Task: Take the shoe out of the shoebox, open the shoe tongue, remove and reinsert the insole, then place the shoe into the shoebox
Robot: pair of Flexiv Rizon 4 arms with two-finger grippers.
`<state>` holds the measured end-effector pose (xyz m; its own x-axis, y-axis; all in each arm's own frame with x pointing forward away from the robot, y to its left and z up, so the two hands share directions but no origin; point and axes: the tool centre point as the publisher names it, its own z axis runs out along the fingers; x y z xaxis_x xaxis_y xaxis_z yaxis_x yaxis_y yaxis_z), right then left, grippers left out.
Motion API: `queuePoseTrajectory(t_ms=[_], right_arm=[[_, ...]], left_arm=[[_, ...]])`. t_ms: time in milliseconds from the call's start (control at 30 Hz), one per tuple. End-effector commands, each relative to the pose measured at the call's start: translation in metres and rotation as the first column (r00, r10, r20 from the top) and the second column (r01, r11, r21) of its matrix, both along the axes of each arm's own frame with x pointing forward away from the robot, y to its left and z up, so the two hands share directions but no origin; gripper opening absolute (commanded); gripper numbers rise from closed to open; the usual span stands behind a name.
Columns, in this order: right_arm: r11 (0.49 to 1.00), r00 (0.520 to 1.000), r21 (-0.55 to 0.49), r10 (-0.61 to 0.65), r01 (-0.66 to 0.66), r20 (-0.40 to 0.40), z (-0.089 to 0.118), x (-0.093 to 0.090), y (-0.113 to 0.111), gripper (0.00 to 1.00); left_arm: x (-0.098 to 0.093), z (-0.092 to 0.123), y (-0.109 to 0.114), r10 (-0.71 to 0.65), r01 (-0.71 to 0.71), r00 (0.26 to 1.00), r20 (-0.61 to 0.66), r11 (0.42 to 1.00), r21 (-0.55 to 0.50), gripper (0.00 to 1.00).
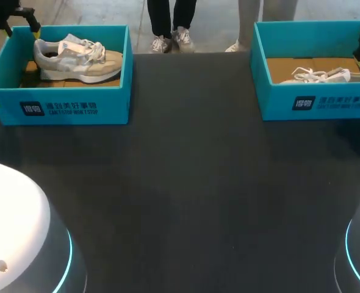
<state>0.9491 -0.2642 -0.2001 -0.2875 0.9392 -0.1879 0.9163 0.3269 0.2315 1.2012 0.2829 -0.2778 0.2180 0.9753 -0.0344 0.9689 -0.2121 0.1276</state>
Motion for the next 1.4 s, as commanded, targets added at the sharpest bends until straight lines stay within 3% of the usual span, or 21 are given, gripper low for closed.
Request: queuePoseTrajectory(t_ms=[33,100,200,267,400,533,700,1400], right_arm=[[1.0,1.0,0.001,0.001,-0.001,0.0,0.0,0.0,0.0,1.0],[1.0,1.0,0.001,0.001,-0.001,0.0,0.0,0.0,0.0,1.0],[1.0,1.0,0.001,0.001,-0.001,0.0,0.0,0.0,0.0,1.0],[1.0,1.0,0.001,0.001,-0.001,0.0,0.0,0.0,0.0,1.0],[1.0,1.0,0.001,0.001,-0.001,0.0,0.0,0.0,0.0,1.0],[1.0,1.0,0.001,0.001,-0.001,0.0,0.0,0.0,0.0,1.0],[1.0,1.0,0.001,0.001,-0.001,0.0,0.0,0.0,0.0,1.0],[1.0,1.0,0.001,0.001,-0.001,0.0,0.0,0.0,0.0,1.0]], left_arm=[[0.017,-0.008,-0.004,-0.013,0.013,0.998,-0.059,1.0,0.004,1.0],[0.019,-0.008,-0.007,-0.017,0.017,0.998,-0.066,1.0,-0.004,1.0],[0.021,-0.01,-0.01,-0.013,0.013,0.997,-0.07,1.0,-0.001,0.88],[0.021,-0.014,-0.011,-0.007,0.008,0.997,-0.079,1.0,0.008,0.85],[0.021,-0.022,-0.014,0.015,-0.013,0.996,-0.09,1.0,0.016,0.63],[0.02,-0.031,-0.015,0.023,-0.021,0.995,-0.101,0.999,0.024,0.63],[0.018,-0.043,-0.015,0.03,-0.027,0.993,-0.11,0.999,0.03,0.51],[0.023,-0.077,-0.011,0.096,-0.091,0.985,-0.143,0.995,0.038,0.5]])
